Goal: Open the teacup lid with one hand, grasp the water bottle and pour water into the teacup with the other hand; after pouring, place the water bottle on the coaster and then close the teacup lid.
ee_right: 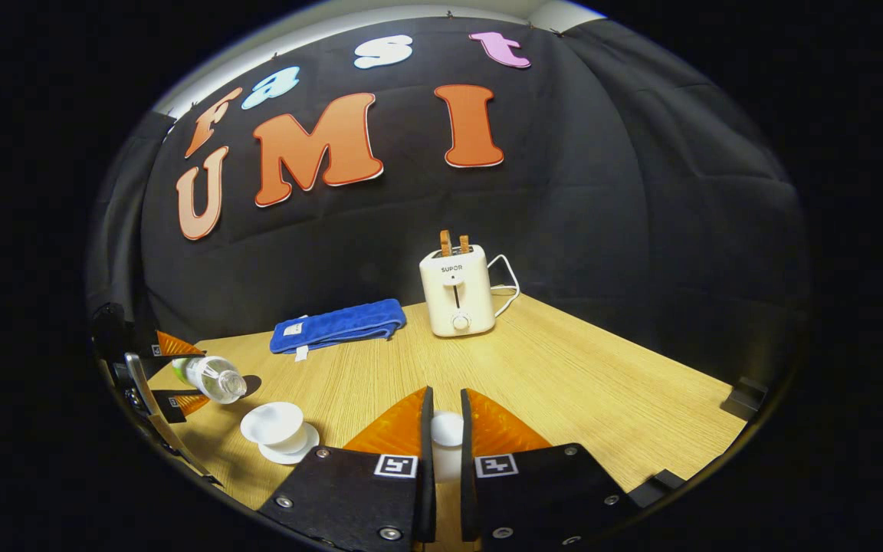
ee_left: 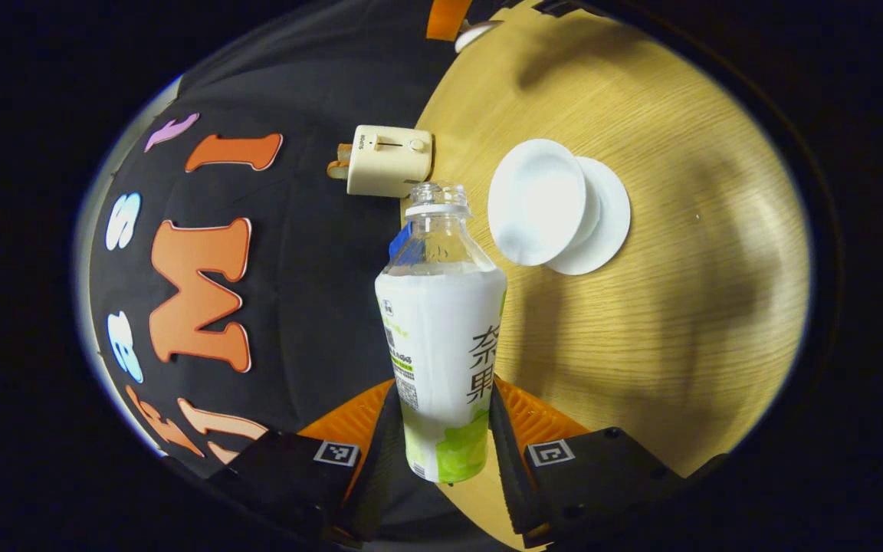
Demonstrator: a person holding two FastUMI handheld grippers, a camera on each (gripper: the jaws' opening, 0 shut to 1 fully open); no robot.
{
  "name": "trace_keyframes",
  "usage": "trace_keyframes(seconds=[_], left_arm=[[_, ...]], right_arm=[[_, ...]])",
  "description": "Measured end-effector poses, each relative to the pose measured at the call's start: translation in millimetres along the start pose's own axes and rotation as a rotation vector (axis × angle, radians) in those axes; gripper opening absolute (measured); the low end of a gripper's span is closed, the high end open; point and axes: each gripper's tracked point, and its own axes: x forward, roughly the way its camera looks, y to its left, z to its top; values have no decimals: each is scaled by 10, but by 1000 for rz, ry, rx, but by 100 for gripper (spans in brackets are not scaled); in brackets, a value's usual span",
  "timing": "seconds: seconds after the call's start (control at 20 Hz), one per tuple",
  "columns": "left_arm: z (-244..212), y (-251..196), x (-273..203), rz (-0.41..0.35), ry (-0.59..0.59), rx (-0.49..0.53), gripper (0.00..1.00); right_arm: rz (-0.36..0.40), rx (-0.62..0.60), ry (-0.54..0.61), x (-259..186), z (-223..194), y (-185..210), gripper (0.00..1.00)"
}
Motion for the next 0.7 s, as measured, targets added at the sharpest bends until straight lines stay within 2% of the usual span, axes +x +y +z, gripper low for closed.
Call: trace_keyframes(seconds=[0.2,0.3,0.4,0.5,0.7], left_arm=[[-38,-31,74,-44,28,102,65],[-49,21,116,-49,47,154,63],[-34,32,101,-50,52,196,67],[-7,66,102,-50,55,239,64],[-7,57,128,-81,65,313,65]], right_arm=[[2,8,7,3,-23,-17,13],[1,10,8,10,-31,-33,13],[2,14,10,8,-35,-35,13],[2,15,12,4,-48,-47,13],[3,16,10,-20,-45,-67,13]])
